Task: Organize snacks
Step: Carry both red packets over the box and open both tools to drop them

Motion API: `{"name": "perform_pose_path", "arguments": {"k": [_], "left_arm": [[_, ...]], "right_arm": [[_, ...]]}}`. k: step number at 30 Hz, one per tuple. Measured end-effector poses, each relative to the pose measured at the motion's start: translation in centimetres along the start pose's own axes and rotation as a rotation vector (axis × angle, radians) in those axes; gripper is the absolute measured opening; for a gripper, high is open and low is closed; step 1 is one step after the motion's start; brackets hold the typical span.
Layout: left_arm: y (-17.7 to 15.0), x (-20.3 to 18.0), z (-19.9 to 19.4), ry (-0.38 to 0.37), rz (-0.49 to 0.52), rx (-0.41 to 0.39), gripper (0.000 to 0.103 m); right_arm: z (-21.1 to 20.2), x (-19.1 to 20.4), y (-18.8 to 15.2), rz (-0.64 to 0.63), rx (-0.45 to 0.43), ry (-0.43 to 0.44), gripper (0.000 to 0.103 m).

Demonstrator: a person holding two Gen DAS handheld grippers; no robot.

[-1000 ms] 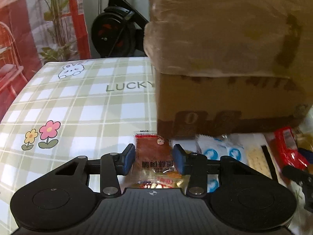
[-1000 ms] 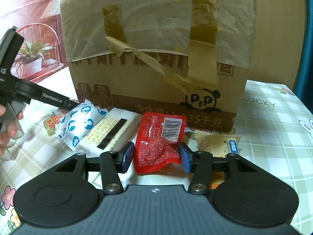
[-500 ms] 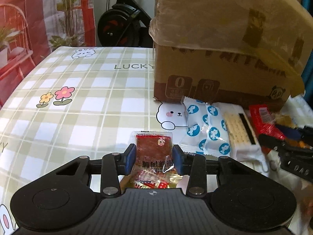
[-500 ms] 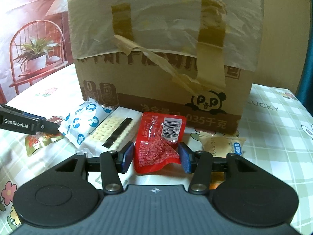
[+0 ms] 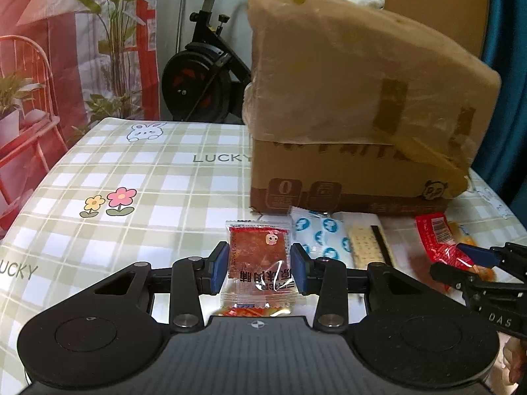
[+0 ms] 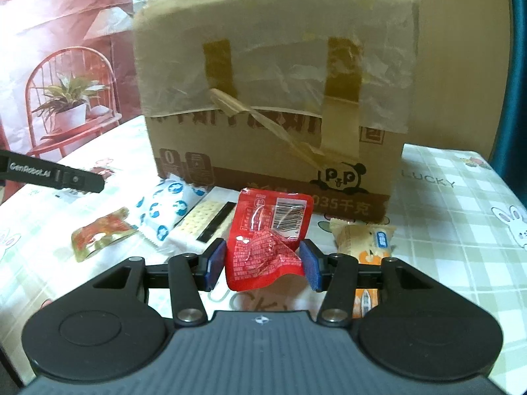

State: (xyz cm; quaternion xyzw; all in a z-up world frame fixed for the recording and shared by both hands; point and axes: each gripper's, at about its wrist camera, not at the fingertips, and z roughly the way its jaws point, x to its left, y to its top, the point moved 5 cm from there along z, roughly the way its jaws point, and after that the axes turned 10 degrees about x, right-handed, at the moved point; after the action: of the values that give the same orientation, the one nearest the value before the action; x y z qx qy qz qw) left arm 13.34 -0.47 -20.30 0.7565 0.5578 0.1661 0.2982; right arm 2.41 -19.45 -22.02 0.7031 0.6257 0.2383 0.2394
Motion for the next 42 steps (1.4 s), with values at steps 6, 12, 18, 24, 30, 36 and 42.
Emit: {"name": "perform_pose_path", "arguments": {"k": [6,12,18,24,30,36,42], "left_arm": [[0.4,-1.4,-2.0,-0.016,0.029,-0.064,0.042],[2.2,-2.2,-4.7,-0.025,0.047,-0.165,0.042],[5.8,-3.2,-6.5,-0.043,0.063,-0.258,0.042],[10.2,-4.6,-7.2,-0.052,0.097,-0.324,0.043],[15.2,-5.7,-6.4,-0.078,0.094,-0.364,0.043],[18.7,-6.6,-3.1,-0.054,0.102,-0.315,0.043],[20.0,-6.8,-0.6,-0.041,0.105,-0.264,0.043]], "right_arm": [[-2.7,0.6,0.3,0.005,-0.059,-0.001,0.051],[-5.3,0.5,2.4,-0.002,-0.15,-0.01,0.052],[-7.9,0.0,6.2,0.001,-0.261,-0.005,0.052],[-9.3,-1.3,11.6,-0.013,-0.35,-0.007,0.052],[-8.2,-3.1,17.3,-0.042,-0.36,-0.044,0.052],[-4.8,-5.6,20.4,0.011,-0.287,-0.065,0.052],[-2.7,-7.0,21.1,0.023,-0.224,-0.062,0.052]]}}
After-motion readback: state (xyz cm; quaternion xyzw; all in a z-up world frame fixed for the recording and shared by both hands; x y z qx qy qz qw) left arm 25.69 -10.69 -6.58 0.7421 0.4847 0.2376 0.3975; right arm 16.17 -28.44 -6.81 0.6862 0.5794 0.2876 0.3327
